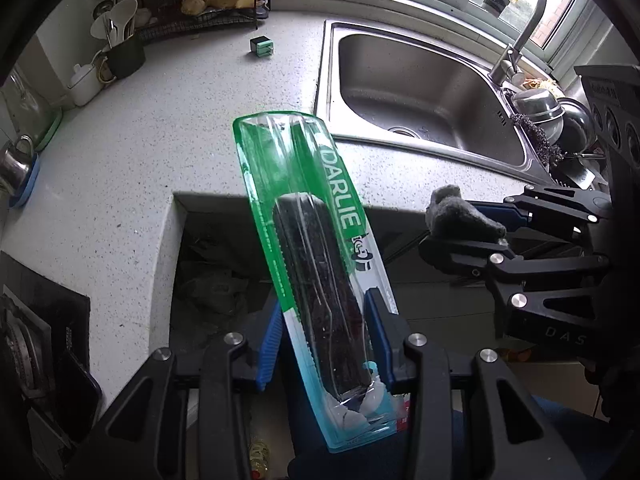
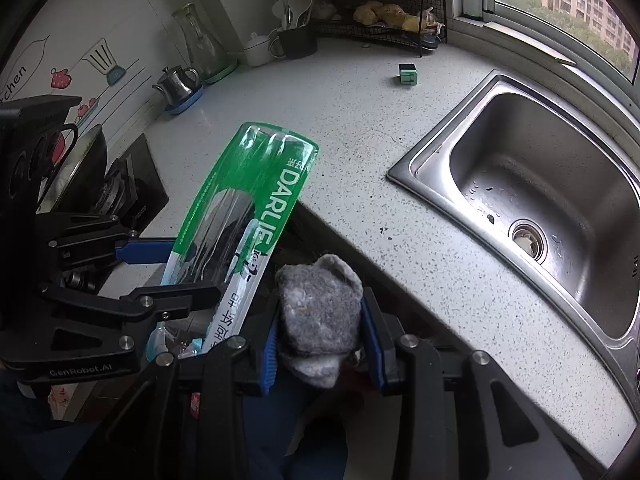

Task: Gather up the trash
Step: 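Carry the sponge down with the right tool while the left tool carries the package down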

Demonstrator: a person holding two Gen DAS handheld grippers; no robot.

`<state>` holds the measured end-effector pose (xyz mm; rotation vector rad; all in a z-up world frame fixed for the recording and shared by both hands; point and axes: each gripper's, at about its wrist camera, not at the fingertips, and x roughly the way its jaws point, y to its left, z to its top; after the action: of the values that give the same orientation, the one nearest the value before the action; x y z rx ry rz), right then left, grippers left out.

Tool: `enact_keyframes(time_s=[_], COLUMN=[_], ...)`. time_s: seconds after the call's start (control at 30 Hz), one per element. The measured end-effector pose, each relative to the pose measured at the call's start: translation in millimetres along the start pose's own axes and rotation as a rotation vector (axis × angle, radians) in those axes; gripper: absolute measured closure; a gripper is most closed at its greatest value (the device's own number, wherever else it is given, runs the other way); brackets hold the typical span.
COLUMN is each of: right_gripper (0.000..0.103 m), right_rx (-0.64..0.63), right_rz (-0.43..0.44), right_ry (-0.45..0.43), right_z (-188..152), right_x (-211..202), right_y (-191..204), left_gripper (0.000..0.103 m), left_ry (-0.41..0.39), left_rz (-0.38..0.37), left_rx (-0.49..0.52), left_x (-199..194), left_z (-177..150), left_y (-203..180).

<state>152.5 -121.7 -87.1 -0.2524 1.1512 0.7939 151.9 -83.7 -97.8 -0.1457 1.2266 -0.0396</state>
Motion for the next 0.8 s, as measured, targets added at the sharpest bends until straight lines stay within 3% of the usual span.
enact_keyframes(time_s=[0.47, 0.8], right_gripper=[0.069, 0.069], right_rx=[0.051, 0.109], right_rz=[-0.01, -0.07], right_ry=[0.068, 0.114], right_z=[-47.1, -73.8], right_x=[26.4, 61.6], right_y=[9.3, -4.5], left_gripper=[0.065, 0.065], left_ry=[0.121, 0.219], left_rz=[-0.04, -0.089], left_rx=[0.024, 0.034], left_x=[38.2, 107.8], left_z=[-48.8, -59.6], left_y=[-16.1, -13.1])
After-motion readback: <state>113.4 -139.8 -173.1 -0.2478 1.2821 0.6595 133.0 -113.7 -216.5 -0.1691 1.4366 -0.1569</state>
